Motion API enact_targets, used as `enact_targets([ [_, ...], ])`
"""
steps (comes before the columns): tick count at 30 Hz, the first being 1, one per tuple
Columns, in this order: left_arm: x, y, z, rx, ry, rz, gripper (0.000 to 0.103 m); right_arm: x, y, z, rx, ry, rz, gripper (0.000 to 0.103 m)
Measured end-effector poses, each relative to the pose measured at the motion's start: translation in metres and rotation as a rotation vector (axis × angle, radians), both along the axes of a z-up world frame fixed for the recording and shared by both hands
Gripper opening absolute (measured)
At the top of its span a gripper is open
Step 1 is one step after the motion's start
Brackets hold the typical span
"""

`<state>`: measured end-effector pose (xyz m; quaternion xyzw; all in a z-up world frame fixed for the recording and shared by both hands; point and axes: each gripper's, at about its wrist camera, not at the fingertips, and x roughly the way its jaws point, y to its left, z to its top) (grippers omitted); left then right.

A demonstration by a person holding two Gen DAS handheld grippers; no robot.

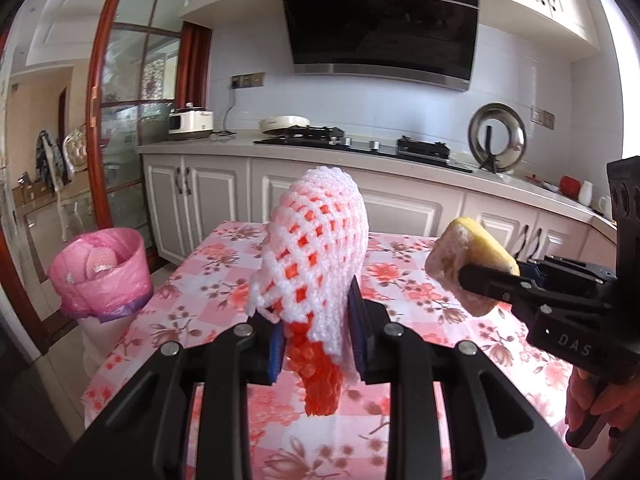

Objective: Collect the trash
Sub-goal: 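Carry the foam net and yellow sponge over the pink bin, then open both grippers to drop the items into the bin and withdraw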

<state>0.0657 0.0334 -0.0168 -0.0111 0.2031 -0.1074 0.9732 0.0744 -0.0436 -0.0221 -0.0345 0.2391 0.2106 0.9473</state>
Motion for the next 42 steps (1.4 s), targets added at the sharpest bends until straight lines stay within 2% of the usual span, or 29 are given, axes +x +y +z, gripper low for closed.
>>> enact_targets([
  [11, 0.015, 0.093, -0.017, -0.047, 0.027, 0.210, 0.026, 0.053, 0.094, -0.009, -0.047, 0.024, 0.167, 0.027],
  [23, 0.037, 0.190, -0.035, -0.057, 0.064, 0.404, 0.027, 0.127, 0.195, -0.022, -0.031, 0.078, 0.332, 0.027],
  [31, 0.082, 0.249, -0.034, -0.053, 0.094, 0.491, 0.028, 0.189, 0.258, -0.021, 0.008, 0.105, 0.395, 0.027],
  [42, 0.187, 0.341, -0.028, -0.064, 0.120, 0.567, 0.029, 0.294, 0.339, -0.025, 0.061, 0.161, 0.452, 0.027],
])
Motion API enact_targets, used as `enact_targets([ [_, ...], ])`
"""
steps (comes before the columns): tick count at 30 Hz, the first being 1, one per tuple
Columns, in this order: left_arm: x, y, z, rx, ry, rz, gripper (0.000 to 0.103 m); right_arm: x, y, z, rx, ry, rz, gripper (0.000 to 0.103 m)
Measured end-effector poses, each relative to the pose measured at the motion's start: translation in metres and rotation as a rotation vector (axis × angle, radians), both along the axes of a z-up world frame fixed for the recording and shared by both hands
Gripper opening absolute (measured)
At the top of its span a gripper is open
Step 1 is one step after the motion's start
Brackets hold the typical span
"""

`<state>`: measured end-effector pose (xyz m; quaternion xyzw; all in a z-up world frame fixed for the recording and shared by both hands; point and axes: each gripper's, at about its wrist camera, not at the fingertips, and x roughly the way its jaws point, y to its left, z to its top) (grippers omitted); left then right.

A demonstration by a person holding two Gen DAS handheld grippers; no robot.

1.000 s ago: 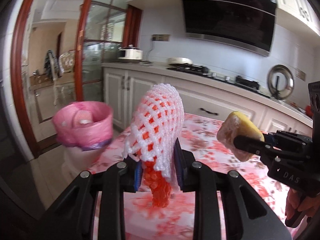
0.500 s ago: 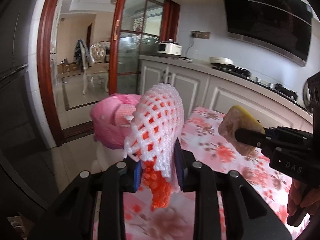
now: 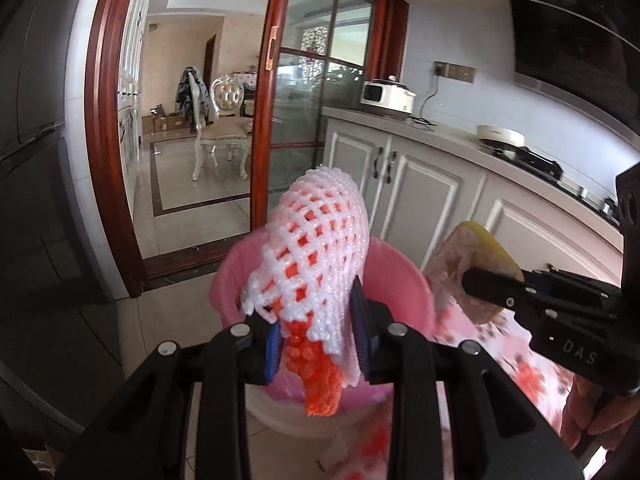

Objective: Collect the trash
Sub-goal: 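Open both grippers to drop the items into the bin and withdraw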

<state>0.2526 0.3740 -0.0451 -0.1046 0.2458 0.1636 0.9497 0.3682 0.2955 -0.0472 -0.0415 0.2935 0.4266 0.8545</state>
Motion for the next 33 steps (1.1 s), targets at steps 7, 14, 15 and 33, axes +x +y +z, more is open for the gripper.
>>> enact_targets([
  [7, 0.048, 0.035, -0.012, -0.022, 0.019, 0.025, 0.049, 0.050, 0.023, -0.023, 0.051, 0.090, 0.003, 0.043],
  [14, 0.046, 0.044, -0.029, 0.001, 0.018, 0.071, 0.077, 0.058, 0.006, -0.020, 0.092, 0.088, -0.018, 0.060],
  [15, 0.043, 0.044, -0.029, -0.006, 0.018, 0.074, 0.077, 0.056, 0.001, -0.018, 0.097, 0.088, -0.025, 0.060],
  [33, -0.089, 0.003, 0.042, 0.002, -0.061, 0.147, 0.098, -0.089, -0.066, 0.067, 0.055, -0.084, -0.049, 0.085],
])
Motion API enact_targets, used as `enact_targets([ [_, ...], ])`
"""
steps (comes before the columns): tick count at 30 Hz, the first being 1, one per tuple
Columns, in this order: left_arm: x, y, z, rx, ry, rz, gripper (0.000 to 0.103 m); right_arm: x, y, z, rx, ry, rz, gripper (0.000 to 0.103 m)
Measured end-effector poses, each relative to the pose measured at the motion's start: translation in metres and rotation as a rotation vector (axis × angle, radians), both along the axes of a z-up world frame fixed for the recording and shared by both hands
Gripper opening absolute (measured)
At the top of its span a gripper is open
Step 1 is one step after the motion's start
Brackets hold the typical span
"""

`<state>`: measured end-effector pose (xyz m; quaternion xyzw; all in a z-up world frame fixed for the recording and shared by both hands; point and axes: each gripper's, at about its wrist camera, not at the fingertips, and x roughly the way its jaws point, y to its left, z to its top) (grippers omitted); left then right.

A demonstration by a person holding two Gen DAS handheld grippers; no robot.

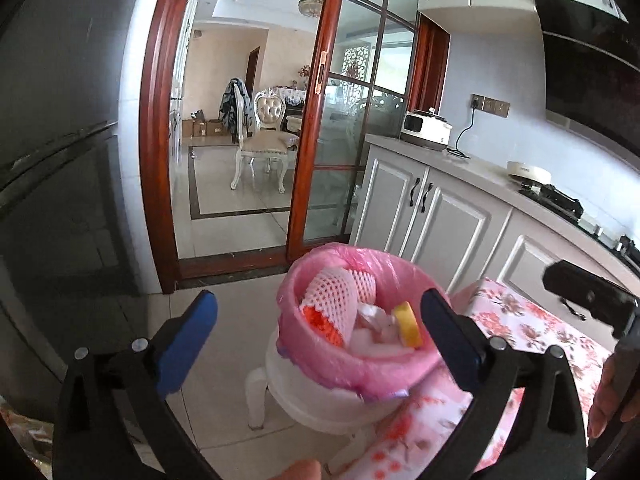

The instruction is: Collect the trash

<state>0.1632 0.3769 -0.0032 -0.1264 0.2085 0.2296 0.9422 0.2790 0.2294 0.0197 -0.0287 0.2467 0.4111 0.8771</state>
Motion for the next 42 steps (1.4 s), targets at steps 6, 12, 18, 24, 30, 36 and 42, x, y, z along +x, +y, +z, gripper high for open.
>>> enact_targets([
  [6, -0.054, -0.035, 0.017, 0.040, -0.032, 0.030, 0.098, -0.044, -0.034, 0.005, -0.005, 0.002, -0.025, 0.085],
  [12, -0.070, -0.071, 0.021, 0.085, 0.018, -0.035, 0.098, -0.072, -0.053, 0.005, -0.019, -0.001, -0.046, 0.085],
  [18, -0.084, -0.093, 0.026, 0.061, 0.009, -0.092, 0.098, -0.096, -0.068, 0.002, -0.039, -0.013, -0.061, 0.085],
  [24, -0.096, -0.110, 0.023, 0.114, 0.031, -0.043, 0.098, -0.103, -0.085, -0.004, -0.024, 0.009, -0.086, 0.085],
  [30, -0.104, -0.118, 0.026, 0.088, 0.023, -0.102, 0.098, -0.109, -0.092, -0.003, -0.015, -0.004, -0.094, 0.085],
  [36, -0.110, -0.130, 0.030, 0.087, 0.016, -0.137, 0.098, -0.107, -0.099, -0.003, 0.004, -0.001, -0.118, 0.085],
  [42, -0.110, -0.132, 0.032, 0.076, 0.011, -0.153, 0.098, -0.107, -0.097, -0.004, -0.004, -0.004, -0.109, 0.085],
])
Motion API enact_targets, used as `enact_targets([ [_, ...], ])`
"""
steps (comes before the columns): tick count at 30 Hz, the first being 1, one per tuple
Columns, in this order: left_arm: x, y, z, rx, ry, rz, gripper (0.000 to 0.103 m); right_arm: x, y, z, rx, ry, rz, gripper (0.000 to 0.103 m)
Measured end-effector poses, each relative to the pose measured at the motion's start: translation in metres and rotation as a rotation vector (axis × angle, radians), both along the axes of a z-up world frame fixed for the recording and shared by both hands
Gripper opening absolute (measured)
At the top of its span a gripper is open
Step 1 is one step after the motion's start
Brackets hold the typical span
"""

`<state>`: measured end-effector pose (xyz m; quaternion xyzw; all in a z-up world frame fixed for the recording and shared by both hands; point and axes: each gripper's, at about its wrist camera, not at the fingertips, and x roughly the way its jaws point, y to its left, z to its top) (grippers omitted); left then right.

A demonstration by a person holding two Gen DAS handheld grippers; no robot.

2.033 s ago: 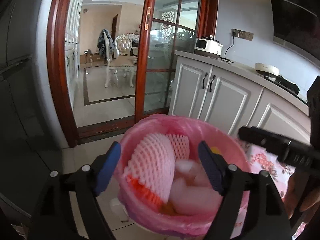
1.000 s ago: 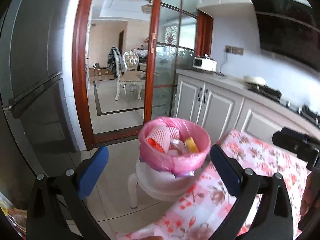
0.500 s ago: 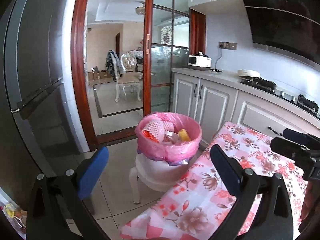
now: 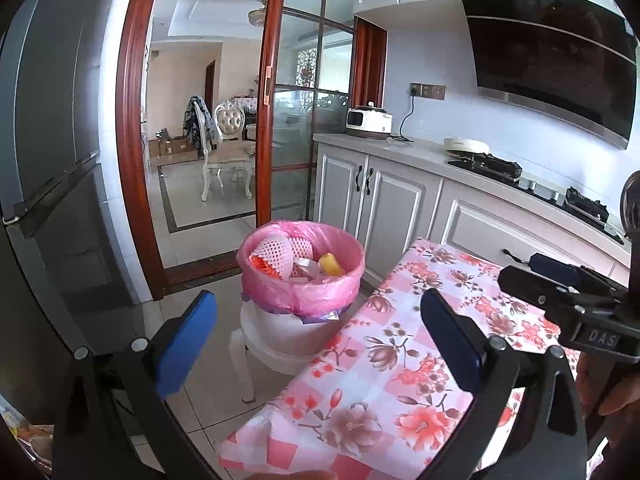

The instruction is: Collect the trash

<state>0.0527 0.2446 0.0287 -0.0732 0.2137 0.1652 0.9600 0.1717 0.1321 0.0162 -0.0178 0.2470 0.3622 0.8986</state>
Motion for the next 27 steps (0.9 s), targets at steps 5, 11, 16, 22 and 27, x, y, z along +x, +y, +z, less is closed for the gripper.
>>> enact_targets([
  [5, 0.0004, -0.0001, -0.0008, 0.008, 0.001, 0.001, 0.098, -0.0010, 0.0018, -0.0011, -0.004, -0.003, 0.006, 0.085],
  [11, -0.0001, 0.0006, -0.0011, 0.007, 0.000, 0.005, 0.098, -0.0011, 0.0017, -0.0008, -0.006, -0.005, 0.007, 0.085],
  [16, -0.0013, 0.0022, -0.0021, 0.011, 0.002, 0.001, 0.098, -0.0020, 0.0034, -0.0026, -0.008, -0.005, 0.009, 0.085],
  [22, -0.0024, 0.0052, -0.0020, 0.017, 0.002, 0.004, 0.098, -0.0021, 0.0036, -0.0033, -0.006, -0.004, 0.009, 0.085],
  [27, -0.0027, 0.0058, -0.0030, 0.016, 0.003, 0.003, 0.098, -0.0026, 0.0039, -0.0050, -0.006, -0.004, 0.010, 0.085],
])
